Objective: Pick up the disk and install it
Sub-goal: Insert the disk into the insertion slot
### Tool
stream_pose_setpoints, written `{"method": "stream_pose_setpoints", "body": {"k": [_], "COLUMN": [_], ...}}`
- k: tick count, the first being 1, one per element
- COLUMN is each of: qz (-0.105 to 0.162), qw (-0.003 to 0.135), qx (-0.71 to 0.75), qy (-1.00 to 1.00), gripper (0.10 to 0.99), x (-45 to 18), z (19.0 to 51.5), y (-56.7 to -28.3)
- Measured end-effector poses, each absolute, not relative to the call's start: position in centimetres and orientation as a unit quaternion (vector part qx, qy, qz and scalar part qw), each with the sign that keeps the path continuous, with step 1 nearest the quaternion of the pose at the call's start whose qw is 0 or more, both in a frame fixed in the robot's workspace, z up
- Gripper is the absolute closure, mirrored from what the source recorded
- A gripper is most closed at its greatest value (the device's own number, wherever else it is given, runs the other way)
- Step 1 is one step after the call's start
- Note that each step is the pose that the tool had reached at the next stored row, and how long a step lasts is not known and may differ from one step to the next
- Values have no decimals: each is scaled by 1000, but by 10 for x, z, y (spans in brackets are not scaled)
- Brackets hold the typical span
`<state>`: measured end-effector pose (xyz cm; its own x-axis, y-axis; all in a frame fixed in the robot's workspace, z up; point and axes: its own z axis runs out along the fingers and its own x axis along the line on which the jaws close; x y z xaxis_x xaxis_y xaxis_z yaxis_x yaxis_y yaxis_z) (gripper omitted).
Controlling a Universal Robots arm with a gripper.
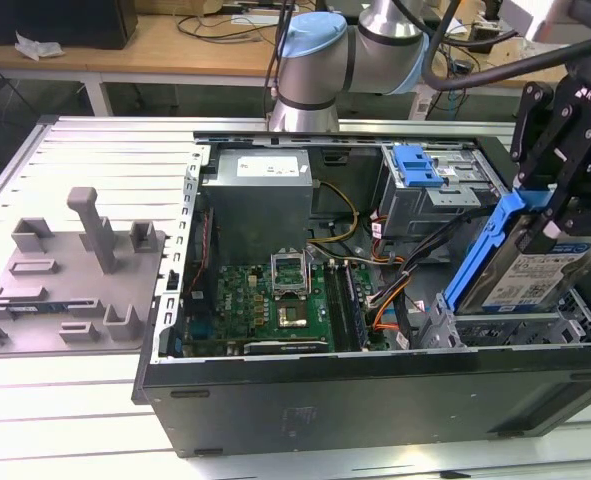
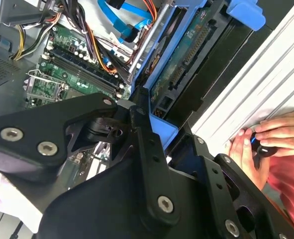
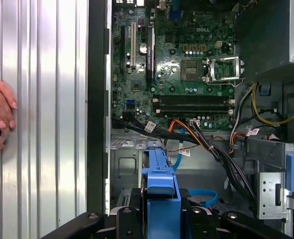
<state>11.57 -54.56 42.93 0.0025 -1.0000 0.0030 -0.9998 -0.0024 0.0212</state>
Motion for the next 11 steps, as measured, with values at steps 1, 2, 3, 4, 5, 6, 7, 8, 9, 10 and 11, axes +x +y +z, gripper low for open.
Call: {"method": "stream_pose_setpoints", "body": {"k": [1,2,3,4,5,6,7,8,9,10,11], "qz": [-6,-6,-6,-6,-6,-6,-6,-6,-6,-6,-6], "qw": [9,9,9,9,9,9,9,9,9,9,9], "qx": [708,708,708,708,708,708,708,708,708,708,708], "qy": [-706,-706,-706,-706,-706,-706,-706,-706,-706,-706,-706], "gripper": [718,718,718,718,718,718,718,718,718,718,718], "x": [116,116,116,116,116,116,116,116,116,116,116], "z": [428,427,425,424,422,421,420,418,417,415,413], "y": [-546,-546,-546,-546,-546,-546,-546,-546,-546,-547,-547]}}
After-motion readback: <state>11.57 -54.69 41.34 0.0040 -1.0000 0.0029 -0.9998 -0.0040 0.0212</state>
